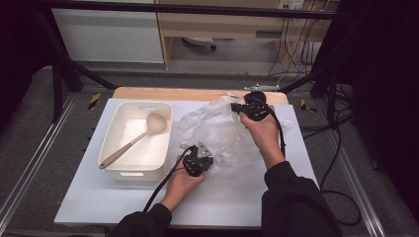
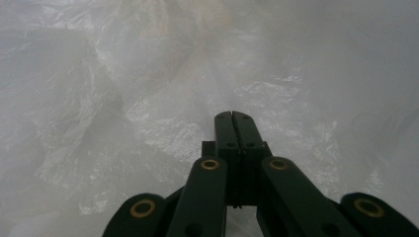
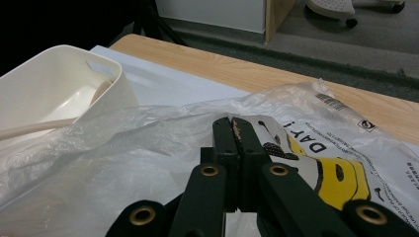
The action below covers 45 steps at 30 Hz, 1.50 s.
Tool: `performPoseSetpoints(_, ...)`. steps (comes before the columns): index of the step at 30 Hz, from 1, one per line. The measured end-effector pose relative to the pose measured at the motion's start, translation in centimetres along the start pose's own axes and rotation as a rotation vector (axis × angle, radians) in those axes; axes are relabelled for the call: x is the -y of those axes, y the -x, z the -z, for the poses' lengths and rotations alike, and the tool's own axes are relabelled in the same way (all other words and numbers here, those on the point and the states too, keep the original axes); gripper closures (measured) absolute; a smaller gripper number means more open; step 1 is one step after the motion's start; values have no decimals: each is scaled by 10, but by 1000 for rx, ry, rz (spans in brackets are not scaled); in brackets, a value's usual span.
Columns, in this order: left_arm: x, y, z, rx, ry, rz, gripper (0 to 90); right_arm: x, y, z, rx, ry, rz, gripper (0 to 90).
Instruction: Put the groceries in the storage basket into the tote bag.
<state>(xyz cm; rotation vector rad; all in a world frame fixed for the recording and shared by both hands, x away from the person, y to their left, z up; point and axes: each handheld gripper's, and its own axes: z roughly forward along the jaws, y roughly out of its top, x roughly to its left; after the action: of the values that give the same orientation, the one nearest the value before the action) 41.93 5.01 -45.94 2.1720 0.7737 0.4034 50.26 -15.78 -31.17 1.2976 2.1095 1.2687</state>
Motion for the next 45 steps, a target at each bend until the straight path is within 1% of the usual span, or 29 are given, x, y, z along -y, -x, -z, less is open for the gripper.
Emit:
performPoseSetpoints(2,0,-1,0,2,1,1,900,-1,0,-1,1,-1,1,900)
performPoseSetpoints(3,0,0,-1,-1,11,15,900,0,-1,-1,-2,-2,1,900)
performPoseSetpoints(7,0,0,0,-2,5,9,900,1,-2,-4,1,-14,10,900)
performPoseSetpoints(11,0,0,0,4,4,16,900,0,-2,-6,0,-19,11,900)
performPoseSetpoints(12,0,-1,0,5,-2,9,900,0,-2,-6,-4,-15,8,900)
performPoseSetpoints(14,0,-1,0,4,2,9,900,-2,-2,-5,-11,-9,2,900)
performPoseSetpoints(16,0,-1,0,0,-4,-5,900,-3,-1,-4,-8,-8,-1,900)
performPoseSetpoints(18,0,0,0,-1,0,9,900,-5,0,-4,-8,-6,-6,900)
performPoseSetpoints(19,0,0,0,0,0,12,900,-6,1,-3,-8,-2,-8,900)
performPoseSetpoints(21,0,1,0,-6,-1,8,900,-7,1,-3,-23,4,-23,900)
performPoseSetpoints(23,0,3,0,-20,1,-9,900,-9,1,-2,-32,11,-34,900)
performPoseSetpoints(24,0,3,0,-24,1,-12,900,-9,1,-2,-31,14,-33,900)
performPoseSetpoints(29,0,3,0,-24,1,-9,900,-7,1,-4,-31,2,-23,900)
performPoseSetpoints(30,0,3,0,-20,1,-2,900,-7,1,-4,-29,0,-24,900)
performPoseSetpoints(33,0,2,0,-18,1,-1,900,-8,0,-3,-28,4,-27,900)
performPoseSetpoints(34,0,2,0,-15,1,10,900,-8,0,-3,-27,3,-25,900)
performPoseSetpoints(36,0,1,1,-10,-1,13,900,-9,-1,-3,-28,0,-22,900)
performPoseSetpoints(40,0,1,1,-10,-5,13,900,-11,-3,-3,-32,3,-17,900)
performPoseSetpoints(41,-1,1,2,-10,-6,20,900,-12,-3,-2,-32,2,-15,900)
performPoseSetpoints(42,-1,1,5,-8,-4,13,900,-12,-4,-2,-33,1,-13,900)
performPoseSetpoints(43,-3,2,7,-6,17,6,900,-12,-5,-2,-34,0,-8,900)
performPoseSetpoints(45,-6,4,15,-8,39,13,900,-11,-5,-1,-35,-3,-2,900)
